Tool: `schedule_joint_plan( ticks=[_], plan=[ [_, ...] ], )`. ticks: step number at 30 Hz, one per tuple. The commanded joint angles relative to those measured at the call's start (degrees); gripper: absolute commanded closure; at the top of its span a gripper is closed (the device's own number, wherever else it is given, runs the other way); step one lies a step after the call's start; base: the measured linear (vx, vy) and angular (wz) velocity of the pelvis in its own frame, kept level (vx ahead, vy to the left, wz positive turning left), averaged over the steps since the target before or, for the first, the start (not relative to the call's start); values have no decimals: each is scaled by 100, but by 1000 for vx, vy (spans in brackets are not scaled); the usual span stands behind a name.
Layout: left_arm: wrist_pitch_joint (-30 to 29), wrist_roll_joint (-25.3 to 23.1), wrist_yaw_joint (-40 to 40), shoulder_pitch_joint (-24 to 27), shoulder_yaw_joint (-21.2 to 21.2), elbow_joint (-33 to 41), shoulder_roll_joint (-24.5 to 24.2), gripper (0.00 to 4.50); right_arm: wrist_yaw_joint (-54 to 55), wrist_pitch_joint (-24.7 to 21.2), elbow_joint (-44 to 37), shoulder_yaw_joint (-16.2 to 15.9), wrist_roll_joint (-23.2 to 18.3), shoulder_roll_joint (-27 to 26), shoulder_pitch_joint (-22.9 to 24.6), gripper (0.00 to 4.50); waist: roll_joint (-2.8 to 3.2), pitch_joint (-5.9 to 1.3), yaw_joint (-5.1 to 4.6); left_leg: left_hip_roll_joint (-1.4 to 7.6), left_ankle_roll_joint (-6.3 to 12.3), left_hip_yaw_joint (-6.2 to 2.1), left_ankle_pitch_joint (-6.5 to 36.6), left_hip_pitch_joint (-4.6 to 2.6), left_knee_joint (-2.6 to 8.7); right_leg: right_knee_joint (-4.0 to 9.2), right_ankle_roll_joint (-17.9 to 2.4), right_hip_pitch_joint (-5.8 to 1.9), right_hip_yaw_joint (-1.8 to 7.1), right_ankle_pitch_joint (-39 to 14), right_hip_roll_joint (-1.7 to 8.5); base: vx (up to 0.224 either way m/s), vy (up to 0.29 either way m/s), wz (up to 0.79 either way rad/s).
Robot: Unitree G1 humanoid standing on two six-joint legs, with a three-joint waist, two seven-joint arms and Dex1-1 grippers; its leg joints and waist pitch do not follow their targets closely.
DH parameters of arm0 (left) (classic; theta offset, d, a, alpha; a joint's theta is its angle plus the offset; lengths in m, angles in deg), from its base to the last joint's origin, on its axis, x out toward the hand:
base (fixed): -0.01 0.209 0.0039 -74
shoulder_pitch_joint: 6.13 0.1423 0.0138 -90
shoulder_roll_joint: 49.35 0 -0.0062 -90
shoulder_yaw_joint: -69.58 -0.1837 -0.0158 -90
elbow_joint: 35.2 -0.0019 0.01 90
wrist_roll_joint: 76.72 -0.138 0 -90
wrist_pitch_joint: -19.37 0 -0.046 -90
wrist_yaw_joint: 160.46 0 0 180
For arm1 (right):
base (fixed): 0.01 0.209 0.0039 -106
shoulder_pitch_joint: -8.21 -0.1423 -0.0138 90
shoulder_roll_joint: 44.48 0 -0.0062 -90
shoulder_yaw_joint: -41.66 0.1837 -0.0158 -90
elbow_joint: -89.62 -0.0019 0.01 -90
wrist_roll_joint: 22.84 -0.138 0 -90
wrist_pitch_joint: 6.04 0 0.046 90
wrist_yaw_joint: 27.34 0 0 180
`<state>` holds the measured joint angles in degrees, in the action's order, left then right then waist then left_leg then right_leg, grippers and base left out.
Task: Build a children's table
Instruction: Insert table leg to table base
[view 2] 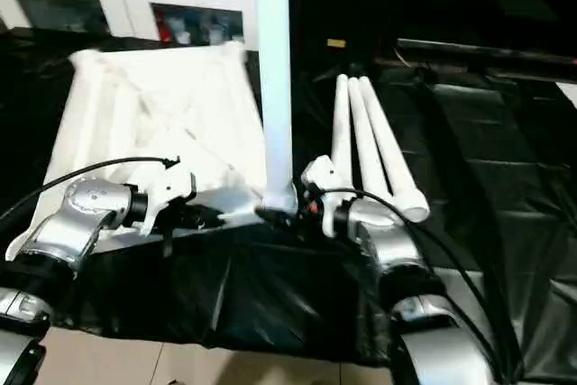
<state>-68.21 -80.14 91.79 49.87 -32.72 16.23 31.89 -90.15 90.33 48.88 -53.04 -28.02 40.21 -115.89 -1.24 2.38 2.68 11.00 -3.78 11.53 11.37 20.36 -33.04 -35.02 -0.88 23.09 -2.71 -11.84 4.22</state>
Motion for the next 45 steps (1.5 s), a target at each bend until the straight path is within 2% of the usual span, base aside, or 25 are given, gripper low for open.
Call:
schedule_joint_plan(
  ticks=[1, 5, 8, 17, 20, 23, 25, 26, 27, 28, 30, 31, 33, 35, 36, 38, 42, 43, 44, 45],
  plan=[
    [54, -42, 149, 94, -231, -94, 35, 450, -491, -108, -200, -348, 16, -52, 56, 54, 24, -291, 25, 298, 466, -82, 865, -33, 353, 349, -1586, -282, 249, -414, 397, 0, 0, 0],
    [208, -77, 451, 89, -314, -168, -114, 450, -775, -205, -426, -515, 91, 69, 121, 54, 23, -292, 52, 296, 427, -77, 844, -46, 353, 341, -1588, -271, 253, -348, 393, 0, 0, 0],
    [231, -74, 537, 85, -341, -200, -149, 450, -824, -240, -436, -541, 113, 85, 116, 90, 22, -298, 68, 295, 399, -77, 808, -47, 350, 329, -1598, -277, 255, -295, 401, 0, 0, 0],
    [232, -37, 634, 91, -339, -242, -172, 450, -1037, -572, -731, -613, -34, 96, 249, 151, 23, -311, 102, 289, 412, -76, 672, -50, 339, 300, -1598, -289, 249, -73, 391, 0, 0, 0],
    [176, -67, 535, 105, -339, -253, -138, 450, -881, -668, -756, -545, -79, 11, 323, 170, 23, -305, 101, 290, 391, -75, 745, -54, 342, 314, -1601, -284, 250, -172, 397, 0, 0, 0],
    [88, -105, 279, 79, -311, -286, -45, 450, -496, -653, -632, -393, -108, -137, 316, 175, 14, -292, 100, 294, 307, -81, 861, -52, 357, 338, -1562, -283, 256, -423, 412, 0, 0, 0],
    [-52, -174, -136, 5, -261, -372, 107, 450, 242, -494, -326, -254, 34, -330, 237, 176, 19, -259, 80, 292, 195, -87, 1083, -64, 382, 384, -1493, -252, 263, -835, 415, 0, 0, 0],
    [-68, -180, -196, -7, -252, -387, 133, 450, 342, -467, -282, -236, 51, -358, 225, 176, 13, -238, 44, 278, 40, -119, 1447, -96, 405, 462, -1333, -228, 282, -1560, 444, 0, 0, 0],
    [-146, -190, -412, -54, -209, -434, 239, 450, 733, -415, -137, -174, 114, -461, 183, 176, -8, -234, 36, 277, 8, -125, 1507, -102, 409, 482, -1275, -222, 285, -1754, 449, 0, 0, 0],
    [-216, -204, -630, -104, -174, -476, 346, 450, 1081, -369, 9, -105, 144, -566, 138, 177, 12, -228, 33, 279, -23, -135, 1563, -114, 416, 496, -1229, -206, 289, -1894, 454, 0, 0, 0],
    [-382, -268, -1107, -207, -152, -536, 599, 450, 1856, -302, 330, 76, 150, -822, 31, 178, 4, -216, -8, 266, -108, -168, 1754, -120, 436, 545, -1051, -188, 289, -2363, 451, 0, 0, 0],
    [-485, -313, -1412, -264, -149, -556, 776, 450, 2357, -252, 534, 193, 131, -1001, -48, 178, 12, -217, -42, 273, -164, -173, 1735, -117, 448, 543, -1016, -171, 291, -2367, 447, 0, 0, 0],
    [-587, -344, -1732, -319, -147, -559, 999, 450, 2879, -162, 726, 318, 93, -1219, -133, 178, 1, -221, -66, 265, -141, -179, 1798, -116, 444, 563, -972, -164, 286, -2409, 449, 0, 0, 0],
    [-592, -359, -1858, -335, -169, -558, 1125, 450, 3025, -104, 798, 361, 50, -1346, -158, 178, -23, -228, -75, 256, -79, -173, 1808, -112, 436, 584, -954, -166, 286, -2401, 446, 0, 0, 0],
    [-587, -370, -1929, -342, -186, -559, 1196, 450, 3100, -67, 842, 384, 25, -1420, -172, 178, -16, -232, -69, 257, -52, -169, 1774, -112, 430, 580, -960, -159, 294, -2341, 448, 0, 0, 0],
    [-593, -401, -2101, -358, -211, -564, 1335, 450, 3144, 52, 902, 390, 16, -1569, -170, 178, -13, -241, -93, 259, 43, -178, 1764, -59, 444, 556, -954, -190, 278, -2168, 430, 0, 0, 0],
    [-535, -444, -2127, -347, -245, -559, 1340, 450, 3158, 119, 898, 389, 21, -1604, -155, 178, -18, -254, -72, 273, 120, -168, 1543, -52, 436, 549, -1043, -182, 304, -1816, 460, 0, 0, 0],
    [-388, -523, -2157, -320, -257, -579, 1282, 450, 3164, 254, 909, 408, 53, -1598, -140, 178, 12, -260, -11, 272, 180, -115, 1463, -131, 405, 532, -1172, -136, 304, -1493, 418, 0, 0, 0],
    [-388, -523, -2157, -320, -257, -579, 1282, 450, 3164, 254, 909, 408, 53, -1598, -140, 179, 9, -255, -15, 269, 187, -108, 1466, -126, 401, 522, -1210, -140, 312, -1419, 414, 0, 0, 0],
    [-203, -535, -2092, -272, -257, -564, 1211, 450, 3140, 365, 892, 479, 21, -1568, -130, 179, 21, -269, -10, 268, 194, -123, 1360, -78, 412, 485, -1242, -196, 303, -1232, 418, 0, 0, 0]
  ],
)
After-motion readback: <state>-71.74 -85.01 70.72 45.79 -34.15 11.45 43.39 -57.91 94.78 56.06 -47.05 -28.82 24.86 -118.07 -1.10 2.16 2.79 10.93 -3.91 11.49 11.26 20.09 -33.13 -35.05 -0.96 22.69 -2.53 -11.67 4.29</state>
